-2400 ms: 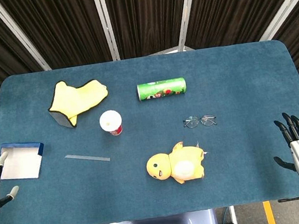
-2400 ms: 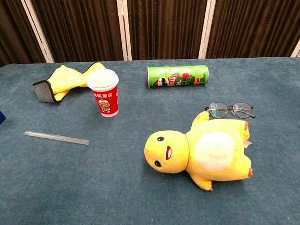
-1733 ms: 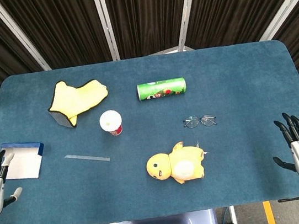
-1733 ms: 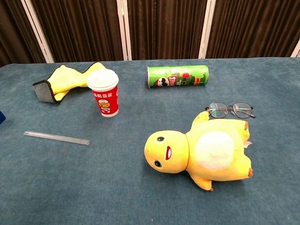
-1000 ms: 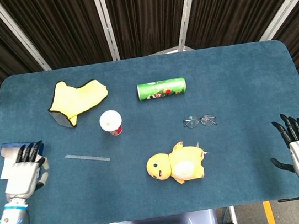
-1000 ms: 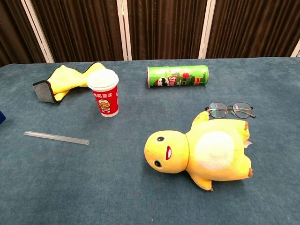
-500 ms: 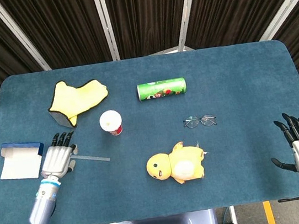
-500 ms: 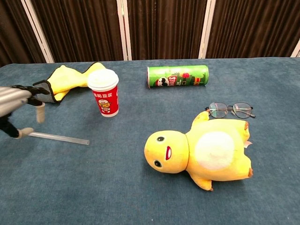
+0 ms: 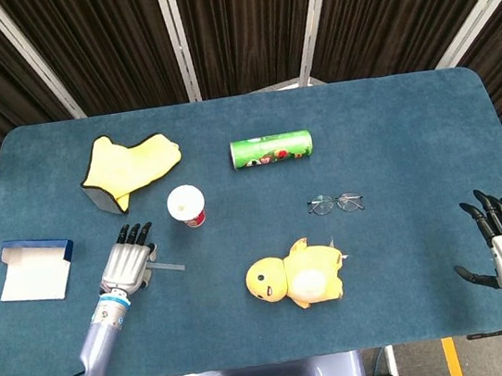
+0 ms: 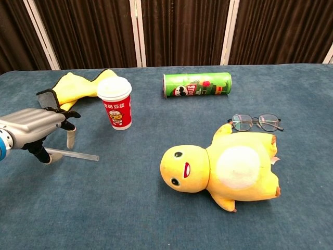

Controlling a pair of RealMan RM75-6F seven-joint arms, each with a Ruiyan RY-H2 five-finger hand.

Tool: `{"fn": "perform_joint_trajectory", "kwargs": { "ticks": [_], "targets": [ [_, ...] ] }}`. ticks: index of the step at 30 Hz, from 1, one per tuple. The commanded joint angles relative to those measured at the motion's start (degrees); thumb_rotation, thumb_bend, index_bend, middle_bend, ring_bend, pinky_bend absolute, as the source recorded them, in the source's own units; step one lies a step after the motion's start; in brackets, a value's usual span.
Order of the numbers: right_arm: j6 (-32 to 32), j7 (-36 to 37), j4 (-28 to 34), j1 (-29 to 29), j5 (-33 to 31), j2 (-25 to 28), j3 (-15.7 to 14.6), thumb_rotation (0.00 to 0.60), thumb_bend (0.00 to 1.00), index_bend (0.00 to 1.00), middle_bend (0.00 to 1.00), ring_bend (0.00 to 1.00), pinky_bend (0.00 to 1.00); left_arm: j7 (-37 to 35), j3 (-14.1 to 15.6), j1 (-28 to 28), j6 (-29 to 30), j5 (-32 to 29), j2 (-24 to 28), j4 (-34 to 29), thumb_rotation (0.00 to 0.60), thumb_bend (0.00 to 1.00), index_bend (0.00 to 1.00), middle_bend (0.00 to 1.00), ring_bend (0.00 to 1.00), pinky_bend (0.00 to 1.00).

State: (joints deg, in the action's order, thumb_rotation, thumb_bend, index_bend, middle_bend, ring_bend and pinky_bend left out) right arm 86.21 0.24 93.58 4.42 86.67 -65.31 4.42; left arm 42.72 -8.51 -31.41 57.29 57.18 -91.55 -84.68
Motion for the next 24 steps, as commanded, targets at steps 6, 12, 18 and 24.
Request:
{"fn": "perform_joint_trajectory", "kwargs": {
  "ticks": [6,12,18,24],
  "targets": [
    [0.15,0.38,0.09,-0.01,0.44,0.03,-0.14,0.6,0.09,0.12,0.0,0.0,0.0,0.18,1.28,-0.72,0.82,-0.37,-1.51,1.65,0.6,0.41,0.49,0.0,0.0,0.0],
    [0.14,0.6,0.14,-0.03,0.41,0.0,-0.14,0.6,0.09,0.12,0.0,0.0,0.0,0.17,1.94,-1.16,1.58,-0.68,-2.88,3.25,0.6,0.41,0.51,0.0,0.0,0.0],
    [0.2,1.03,0.35,-0.05,0.39,0.15,-0.09,0.6,0.09,0.12,0.0,0.0,0.0,0.09,2.64,-1.37,1.91,-0.8,-3.37,3.93,0.6,0.41,0.58,0.01,0.0,0.0],
    [0.38,1.1,0.68,-0.13,0.6,0.32,-0.15,0.6,0.09,0.12,0.0,0.0,0.0,-1.75,2.78,-1.19,3.48,0.76,-2.53,2.42,0.6,0.41,0.59,0.01,0.0,0.0]
  ]
}}
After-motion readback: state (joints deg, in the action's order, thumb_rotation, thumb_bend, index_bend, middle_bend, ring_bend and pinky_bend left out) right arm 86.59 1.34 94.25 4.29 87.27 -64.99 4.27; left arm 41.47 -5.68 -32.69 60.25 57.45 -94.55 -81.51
